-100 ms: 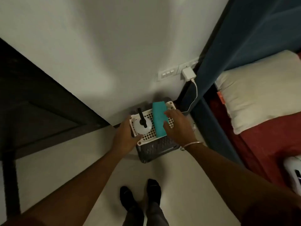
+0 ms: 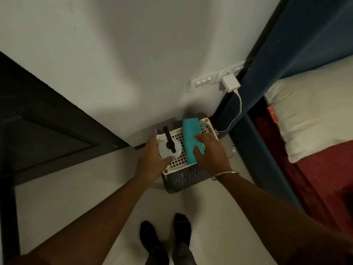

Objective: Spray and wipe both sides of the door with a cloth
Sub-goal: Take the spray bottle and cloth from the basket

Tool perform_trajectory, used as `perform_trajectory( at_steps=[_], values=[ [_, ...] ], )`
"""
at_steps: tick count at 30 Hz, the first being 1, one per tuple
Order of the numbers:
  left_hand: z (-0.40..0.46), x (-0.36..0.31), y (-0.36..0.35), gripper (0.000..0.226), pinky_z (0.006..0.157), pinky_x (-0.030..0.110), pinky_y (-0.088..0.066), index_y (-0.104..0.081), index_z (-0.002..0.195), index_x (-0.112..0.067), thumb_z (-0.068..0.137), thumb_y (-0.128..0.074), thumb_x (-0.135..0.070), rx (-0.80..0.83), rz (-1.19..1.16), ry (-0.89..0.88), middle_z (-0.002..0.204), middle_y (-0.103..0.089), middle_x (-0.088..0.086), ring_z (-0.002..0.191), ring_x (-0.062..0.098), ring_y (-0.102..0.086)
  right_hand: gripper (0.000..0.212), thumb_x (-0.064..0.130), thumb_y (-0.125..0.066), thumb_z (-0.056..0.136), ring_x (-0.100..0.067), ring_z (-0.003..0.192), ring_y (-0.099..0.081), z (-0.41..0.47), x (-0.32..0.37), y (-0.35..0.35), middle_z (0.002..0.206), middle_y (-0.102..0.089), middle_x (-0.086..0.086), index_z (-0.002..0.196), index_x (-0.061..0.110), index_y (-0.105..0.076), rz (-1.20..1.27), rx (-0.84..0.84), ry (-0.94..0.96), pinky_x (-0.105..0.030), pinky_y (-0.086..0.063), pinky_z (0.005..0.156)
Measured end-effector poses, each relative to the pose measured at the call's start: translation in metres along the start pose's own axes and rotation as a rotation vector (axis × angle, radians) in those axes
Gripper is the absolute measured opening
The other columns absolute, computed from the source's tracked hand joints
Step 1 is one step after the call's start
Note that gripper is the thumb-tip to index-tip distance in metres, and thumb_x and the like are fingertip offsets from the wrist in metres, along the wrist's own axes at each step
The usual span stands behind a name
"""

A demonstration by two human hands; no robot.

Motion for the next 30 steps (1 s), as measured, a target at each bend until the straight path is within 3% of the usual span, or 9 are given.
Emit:
perform_trajectory(
  at_steps=[2,5,8,13,16,20,25,28,30],
  values=[
    [0.019,0.005,-0.016,0.115,0.108,0.047,-0.054,-0.023,0.162,-0.033,0.072,-0.095,-0.035,0.020,-0.029,-0.033,0.157,-0.049,-0.001,0.141,0.019,-0.052,0.037,0.031,-0.061,0.101,-0.018,0.126,-0.055,0.016,-0.016,-0.031,0.143,-0.051,-0.001,0.137,0.023,-0.055,-0.026,0.017,-0.042,-0.011,-0.043,0.081],
    [0.035,0.004,-0.033,0.107,0.112,0.038,-0.050,-0.027,0.161,-0.030,0.076,-0.091,-0.041,0.010,-0.032,-0.142,0.155,-0.050,-0.003,0.141,0.014,-0.050,0.039,0.031,-0.063,0.099,-0.021,0.129,-0.054,0.045,-0.029,-0.063,0.143,-0.053,-0.003,0.137,0.023,-0.055,-0.032,-0.020,-0.088,-0.028,-0.051,0.095],
    [0.041,0.008,-0.040,0.084,0.099,0.040,-0.061,-0.038,0.152,-0.026,0.084,-0.085,-0.038,-0.044,-0.043,-0.193,0.141,-0.057,-0.006,0.129,0.011,-0.059,0.044,0.034,-0.067,0.096,-0.022,0.129,-0.054,0.060,-0.043,-0.084,0.143,-0.052,-0.004,0.137,0.023,-0.055,-0.056,-0.074,-0.147,-0.033,-0.050,0.099],
    [0.054,0.021,-0.044,0.049,0.086,0.019,-0.062,-0.042,0.132,-0.042,0.093,-0.073,-0.042,-0.077,-0.088,-0.141,0.115,-0.061,-0.023,0.104,-0.007,-0.063,0.053,0.038,-0.072,0.093,-0.024,0.122,-0.058,0.072,-0.064,-0.106,0.140,-0.053,-0.008,0.137,0.019,-0.050,-0.150,-0.068,-0.207,-0.038,-0.053,0.097],
    [0.054,0.021,-0.045,0.058,0.084,0.017,-0.057,-0.048,0.142,-0.024,0.096,-0.055,-0.059,-0.097,-0.056,-0.190,0.115,-0.064,-0.009,0.104,0.002,-0.064,0.050,0.038,-0.071,0.094,-0.025,0.122,-0.058,0.074,-0.072,-0.111,0.140,-0.053,-0.009,0.136,0.017,-0.052,-0.180,-0.075,-0.200,-0.037,-0.052,0.097],
    [0.035,0.013,-0.034,0.072,0.081,0.004,-0.050,-0.050,0.141,-0.024,0.095,-0.037,-0.077,-0.139,-0.158,-0.226,0.108,-0.060,-0.024,0.101,-0.010,-0.063,0.035,0.034,-0.065,0.097,-0.023,0.120,-0.059,0.080,-0.069,-0.108,0.135,-0.059,-0.008,0.127,0.016,-0.061,-0.215,-0.068,-0.161,-0.034,-0.050,0.097],
    [-0.003,-0.023,0.013,0.040,0.085,0.035,-0.064,-0.045,0.137,-0.032,0.102,-0.052,-0.050,-0.283,-0.239,-0.358,0.128,-0.050,-0.001,0.110,0.012,-0.064,0.022,0.034,-0.061,0.100,-0.015,0.098,-0.065,0.069,-0.040,-0.068,0.117,-0.066,-0.004,0.116,0.019,-0.060,-0.126,-0.196,-0.168,-0.028,-0.051,0.086],
    [-0.036,-0.051,0.072,0.045,0.092,0.031,-0.060,-0.042,0.143,-0.050,0.101,-0.055,-0.045,-0.393,-0.310,-0.366,0.140,-0.051,-0.004,0.117,0.014,-0.065,0.008,0.026,-0.060,0.102,-0.003,0.077,-0.058,0.048,0.013,-0.034,0.093,-0.061,0.005,0.101,0.020,-0.055,0.113,-0.298,-0.054,-0.020,-0.047,0.071],
    [-0.065,-0.064,0.119,0.048,0.099,0.029,-0.056,-0.045,0.147,-0.046,0.100,-0.053,-0.047,-0.470,-0.317,-0.347,0.140,-0.062,-0.005,0.120,0.020,-0.068,0.012,0.023,-0.055,0.105,-0.016,0.080,-0.063,0.033,0.057,-0.018,0.091,-0.064,-0.002,0.102,0.012,-0.059,0.368,-0.250,-0.031,-0.028,-0.050,0.070]
  ],
)
Point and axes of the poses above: each hand's wrist, its own z-axis towards the middle knuckle, its own y-axis out of the back of the hand, x = y × z, the point moved 10 cm from there along z, towards the middle knuckle
